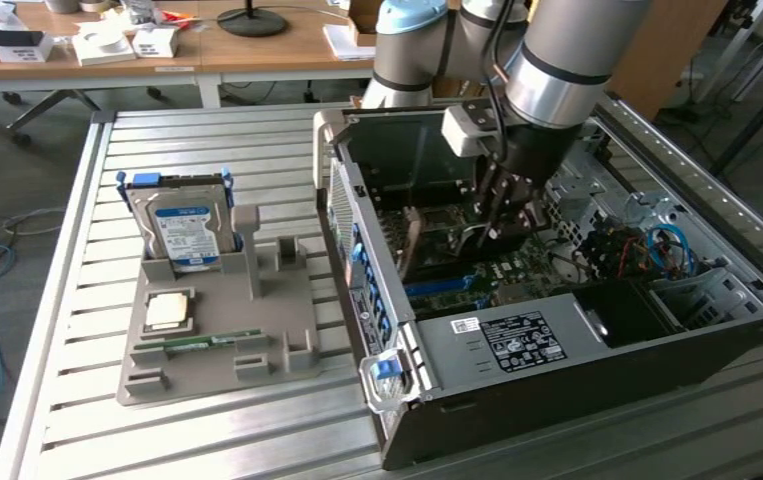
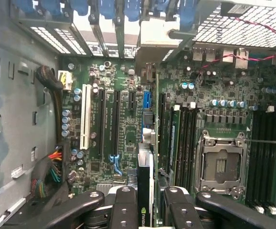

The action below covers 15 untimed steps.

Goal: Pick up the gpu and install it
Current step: 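Insert the gpu into the slot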

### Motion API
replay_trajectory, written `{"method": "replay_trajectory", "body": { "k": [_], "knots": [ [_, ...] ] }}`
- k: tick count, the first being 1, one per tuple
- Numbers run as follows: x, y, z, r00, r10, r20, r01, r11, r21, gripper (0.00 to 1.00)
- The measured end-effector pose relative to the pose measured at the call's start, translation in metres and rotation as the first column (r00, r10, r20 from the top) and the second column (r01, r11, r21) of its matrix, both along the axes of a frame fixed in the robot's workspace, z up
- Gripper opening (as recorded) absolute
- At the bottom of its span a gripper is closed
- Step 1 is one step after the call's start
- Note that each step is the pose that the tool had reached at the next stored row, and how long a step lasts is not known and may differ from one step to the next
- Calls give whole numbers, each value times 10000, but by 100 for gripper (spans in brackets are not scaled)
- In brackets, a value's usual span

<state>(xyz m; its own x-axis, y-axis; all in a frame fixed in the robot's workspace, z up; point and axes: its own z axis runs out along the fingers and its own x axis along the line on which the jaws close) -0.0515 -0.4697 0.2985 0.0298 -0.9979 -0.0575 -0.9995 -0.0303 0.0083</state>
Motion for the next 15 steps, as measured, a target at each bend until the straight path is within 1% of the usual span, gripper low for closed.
{"method": "replay_trajectory", "body": {
  "k": [8, 12, 15],
  "knots": [
    [-41, 1, -77, 10000, 1, 2, -1, 10000, 1, 26],
    [-53, 2, -97, 10000, 1, 2, -1, 10000, -1, 26],
    [-60, 23, -103, 10000, 0, 2, 0, 10000, -2, 26]
  ]
}}
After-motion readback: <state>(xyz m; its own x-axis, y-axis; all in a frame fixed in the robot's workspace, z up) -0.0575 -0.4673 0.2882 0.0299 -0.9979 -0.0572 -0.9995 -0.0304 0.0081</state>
